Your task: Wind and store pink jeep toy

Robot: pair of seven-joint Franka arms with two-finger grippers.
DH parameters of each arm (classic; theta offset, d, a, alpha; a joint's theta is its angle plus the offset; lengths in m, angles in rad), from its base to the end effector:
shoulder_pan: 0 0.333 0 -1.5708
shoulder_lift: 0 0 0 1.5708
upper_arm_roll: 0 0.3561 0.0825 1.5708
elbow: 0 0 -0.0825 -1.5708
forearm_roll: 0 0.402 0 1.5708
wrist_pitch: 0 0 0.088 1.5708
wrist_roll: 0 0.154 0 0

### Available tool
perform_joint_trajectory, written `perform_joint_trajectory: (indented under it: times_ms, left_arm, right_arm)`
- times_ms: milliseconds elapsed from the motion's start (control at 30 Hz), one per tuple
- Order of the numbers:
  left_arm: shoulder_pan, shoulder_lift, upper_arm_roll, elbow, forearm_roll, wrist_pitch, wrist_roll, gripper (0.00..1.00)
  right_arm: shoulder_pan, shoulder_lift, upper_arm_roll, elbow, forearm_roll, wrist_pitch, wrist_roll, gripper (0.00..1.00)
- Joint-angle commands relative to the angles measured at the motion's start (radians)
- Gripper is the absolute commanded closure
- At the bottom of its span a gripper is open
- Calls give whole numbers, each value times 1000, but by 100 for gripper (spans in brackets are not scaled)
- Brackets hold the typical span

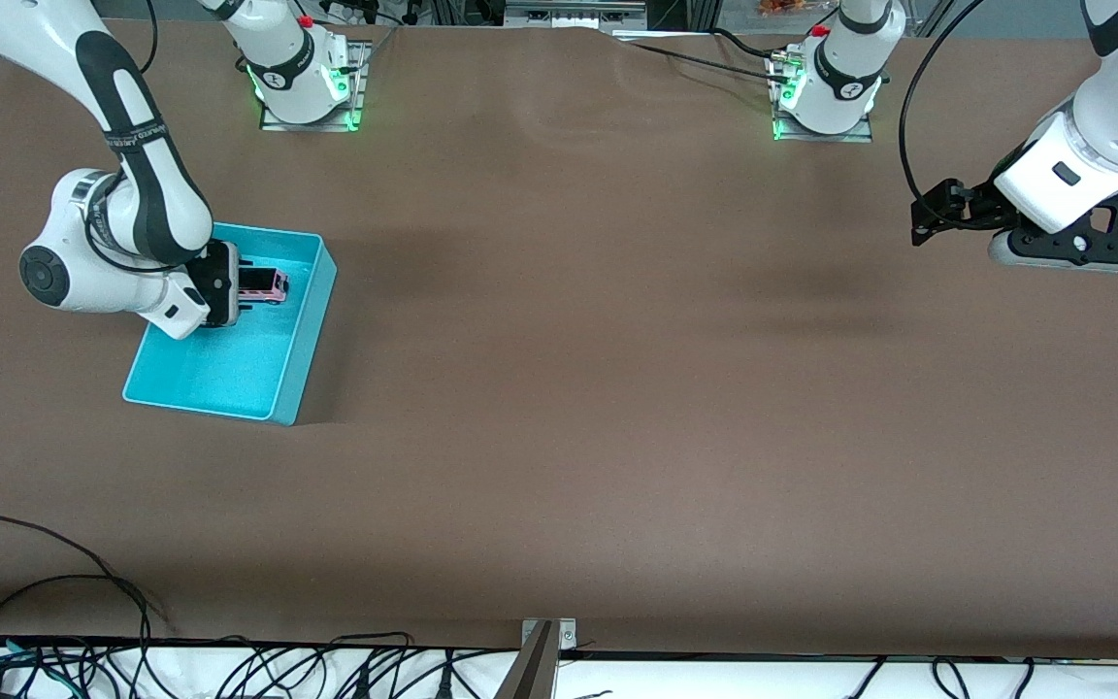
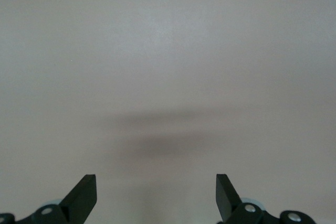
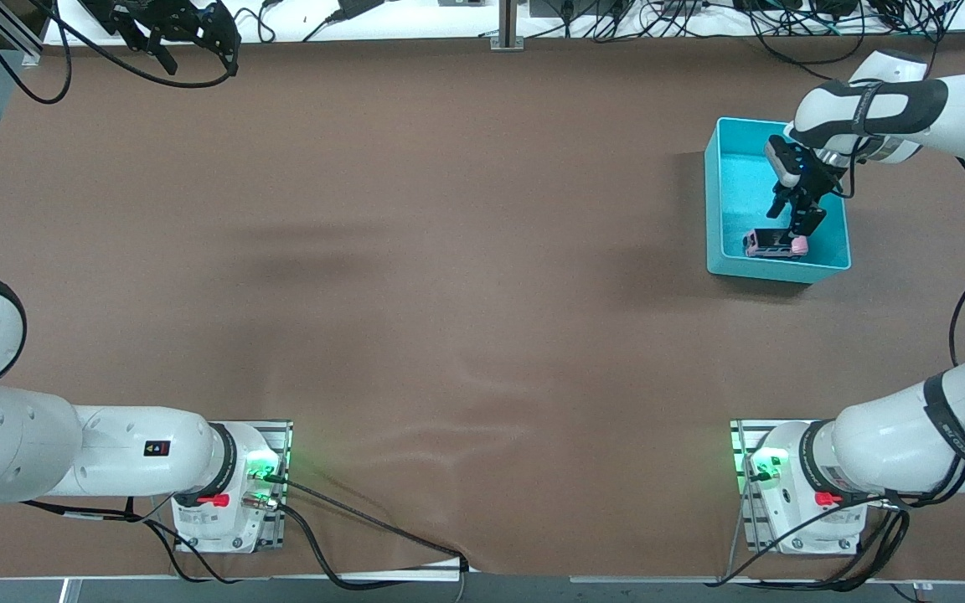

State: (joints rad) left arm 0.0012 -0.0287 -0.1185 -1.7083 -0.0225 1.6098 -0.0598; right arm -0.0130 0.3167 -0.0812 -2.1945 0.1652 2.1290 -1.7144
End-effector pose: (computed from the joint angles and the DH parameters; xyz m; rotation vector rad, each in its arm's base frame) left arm 0.5536 -0.0694 0.5698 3.1256 -0.0870 -0.1117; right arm 0.5170 -0.0364 0.1948 -2.0266 -1.8970 0.2231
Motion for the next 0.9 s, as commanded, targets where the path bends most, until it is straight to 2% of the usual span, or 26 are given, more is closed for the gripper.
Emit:
perform_joint_trajectory:
  times_ms: [0, 167, 467, 568, 734, 868]
  left_arm:
    - [11, 16, -7, 35, -19, -24, 9, 0]
    - [11, 16, -7, 35, -19, -24, 9, 0]
    - [11, 18, -7, 33, -19, -24, 9, 0]
    - [11, 16, -7, 35, -19, -24, 9, 0]
    - [11, 16, -7, 35, -19, -24, 9, 0]
    - [11, 16, -7, 35, -19, -24, 9, 0]
  right_arm:
    - [-2, -33, 9, 64, 24, -50, -5, 0]
    - [1, -33, 12, 229, 24, -211, 116, 0]
    - [15, -56, 17, 481, 13, -458, 522, 0]
    - [21, -77, 17, 525, 10, -504, 668, 0]
    - [27, -145, 20, 555, 11, -561, 1028, 0]
    - [28, -188, 47, 558, 4, -570, 1242, 0]
